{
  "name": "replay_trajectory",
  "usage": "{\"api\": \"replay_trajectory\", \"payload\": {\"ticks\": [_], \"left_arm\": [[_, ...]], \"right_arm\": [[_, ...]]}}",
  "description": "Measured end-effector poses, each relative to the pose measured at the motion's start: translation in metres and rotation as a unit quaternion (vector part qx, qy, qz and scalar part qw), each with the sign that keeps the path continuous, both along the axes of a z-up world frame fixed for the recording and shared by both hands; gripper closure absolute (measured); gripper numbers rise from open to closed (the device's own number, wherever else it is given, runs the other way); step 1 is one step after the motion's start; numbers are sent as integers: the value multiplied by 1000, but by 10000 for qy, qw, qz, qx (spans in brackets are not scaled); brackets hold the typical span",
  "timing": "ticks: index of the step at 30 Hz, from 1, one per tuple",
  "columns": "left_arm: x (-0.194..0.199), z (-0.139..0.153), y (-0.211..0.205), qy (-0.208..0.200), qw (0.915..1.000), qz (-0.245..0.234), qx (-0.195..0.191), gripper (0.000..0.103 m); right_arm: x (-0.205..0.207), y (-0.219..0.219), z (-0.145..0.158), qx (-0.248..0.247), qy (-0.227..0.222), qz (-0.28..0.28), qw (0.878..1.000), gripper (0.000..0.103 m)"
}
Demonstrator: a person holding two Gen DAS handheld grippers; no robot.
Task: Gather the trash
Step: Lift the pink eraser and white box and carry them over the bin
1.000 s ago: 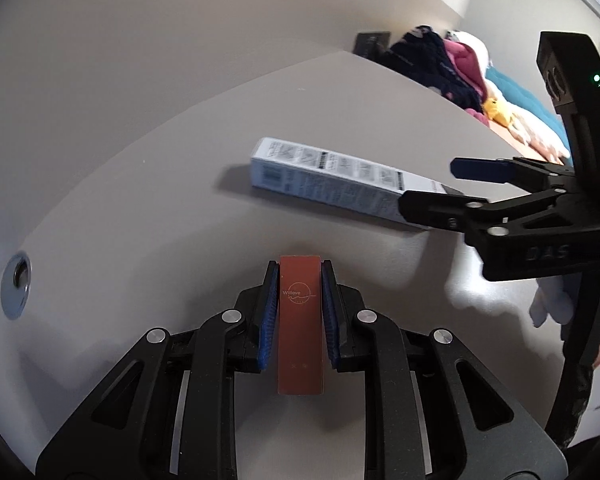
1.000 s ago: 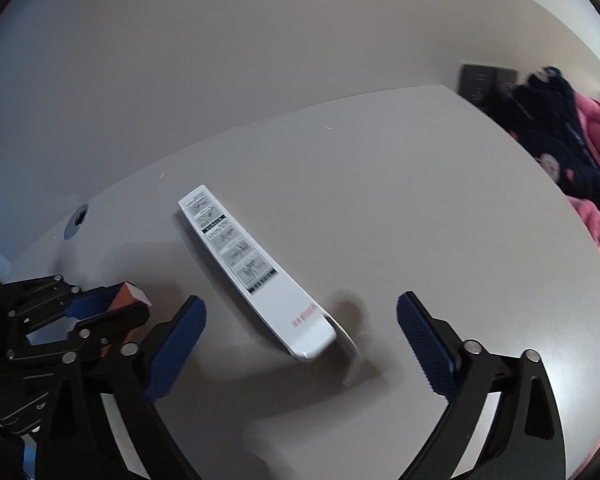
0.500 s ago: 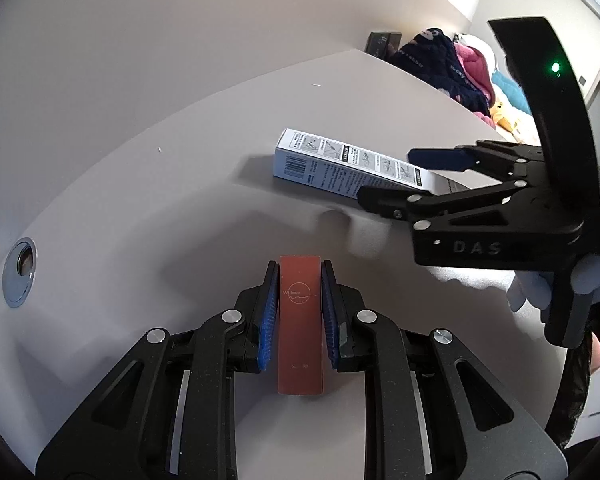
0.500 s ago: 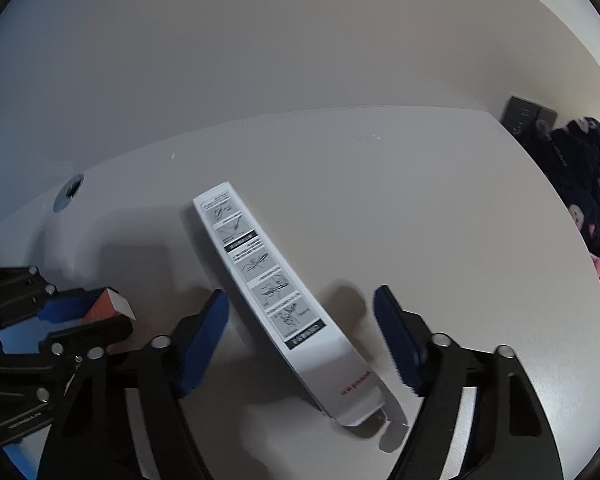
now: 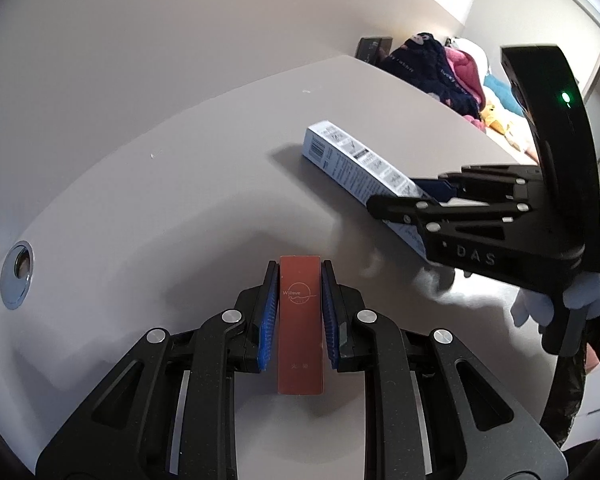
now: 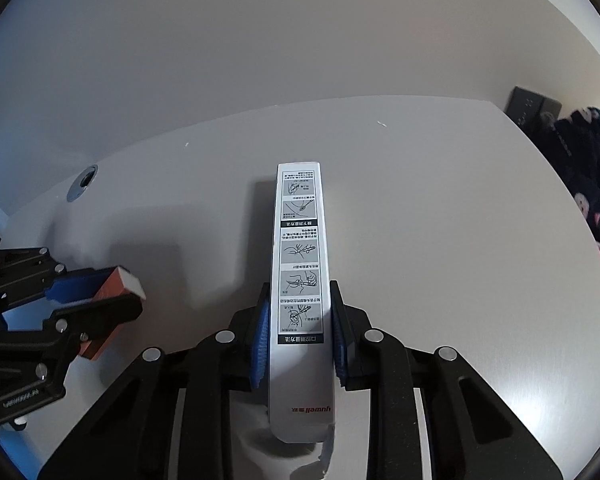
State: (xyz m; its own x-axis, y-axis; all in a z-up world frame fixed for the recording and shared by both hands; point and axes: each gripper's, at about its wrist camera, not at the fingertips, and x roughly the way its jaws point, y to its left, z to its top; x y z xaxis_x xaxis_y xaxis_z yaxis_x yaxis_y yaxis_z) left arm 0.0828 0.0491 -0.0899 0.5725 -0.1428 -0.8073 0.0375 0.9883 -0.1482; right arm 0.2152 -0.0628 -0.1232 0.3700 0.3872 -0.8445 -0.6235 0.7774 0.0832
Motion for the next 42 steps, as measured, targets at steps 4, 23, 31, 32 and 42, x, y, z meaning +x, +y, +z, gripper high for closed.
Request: {"api": "replay_trajectory", "payload": {"ticks": [4, 23, 31, 32, 42], "left_arm": [[-3, 5, -5, -81, 10000, -47, -19, 83], [-23, 44, -76, -488, 9961, -732, -32, 83], [-24, 57, -110, -627, 9924, -1054, -41, 83], [-26, 59, -116, -651, 9916, -1115, -43, 83], [-26, 70, -158, -737, 9842, -1610, -73, 83]], "right_arm": [[-9, -11, 7, 136, 31, -103, 9999, 75], [-77, -81, 57, 506, -212, -711, 9960, 75], [-104, -117, 72, 614, -361, -995, 9925, 75], [-106, -121, 73, 632, -374, -1031, 9920, 75], [-133, -169, 82, 742, -493, -1499, 9847, 75]]}}
